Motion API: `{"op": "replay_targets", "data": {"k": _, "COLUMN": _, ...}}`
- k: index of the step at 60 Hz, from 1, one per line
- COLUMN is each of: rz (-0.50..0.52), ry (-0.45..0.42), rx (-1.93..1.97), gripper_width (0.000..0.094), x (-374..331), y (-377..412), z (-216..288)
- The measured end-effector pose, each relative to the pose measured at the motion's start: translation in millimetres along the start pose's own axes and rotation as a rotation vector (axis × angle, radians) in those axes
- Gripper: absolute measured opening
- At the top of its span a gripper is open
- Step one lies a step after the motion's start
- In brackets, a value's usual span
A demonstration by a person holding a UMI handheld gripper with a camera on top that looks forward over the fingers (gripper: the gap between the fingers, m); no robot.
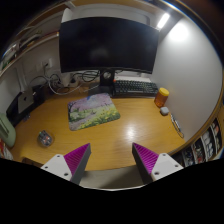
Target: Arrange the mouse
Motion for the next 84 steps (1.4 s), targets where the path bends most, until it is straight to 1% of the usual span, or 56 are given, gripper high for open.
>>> {"op": "replay_targets", "data": {"k": 14, "rz": 0.034, "ry": 0.006, "rx": -0.034, "gripper_width": 0.0859, "x": 7, "y": 37, "z": -17}}
{"op": "replay_targets", "data": {"k": 24, "rz": 0.083, "ry": 0.019, "rx": -0.071, "gripper_width": 0.0858, "x": 5, "y": 72, "z": -36}}
{"op": "replay_targets", "data": {"k": 43, "rz": 0.185, "ry": 0.057, "rx": -0.137, "gripper_width": 0.0861, "x": -3, "y": 162, "z": -81}}
{"op": "replay_targets", "data": {"k": 58, "rz": 0.216, "ry": 0.075, "rx": -0.137, "gripper_width": 0.0861, "x": -6, "y": 215, "z": -106}}
{"op": "replay_targets", "data": {"k": 63, "rz": 0.218, "ry": 0.066, "rx": -0.125, "gripper_width": 0.0861, "x": -4, "y": 225, "z": -109}}
{"op": "replay_targets", "data": {"k": 69, "rz": 0.224, "ry": 0.028, "rx": -0.101, "gripper_width": 0.0863, "x": 5, "y": 236, "z": -111}}
{"op": "replay_targets", "data": {"k": 77, "rz": 0.222, "ry": -0.025, "rx": -0.091, "gripper_width": 0.0862, "x": 31, "y": 244, "z": -118}}
{"op": "replay_targets", "data": {"k": 84, "rz": 0.223, "ry": -0.048, "rx": -0.077, "gripper_width": 0.0862, "x": 54, "y": 250, "z": -126}}
Point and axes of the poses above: the point between the fingertips, and its own axes, seen from behind it with the camera up: y to the left, z up, x forward, the way the camera looks, the point moved 8 cm from there along -x, backward, against the way the camera looks, and after that the axes turned 14 degrees about x, right-handed, at the moved point
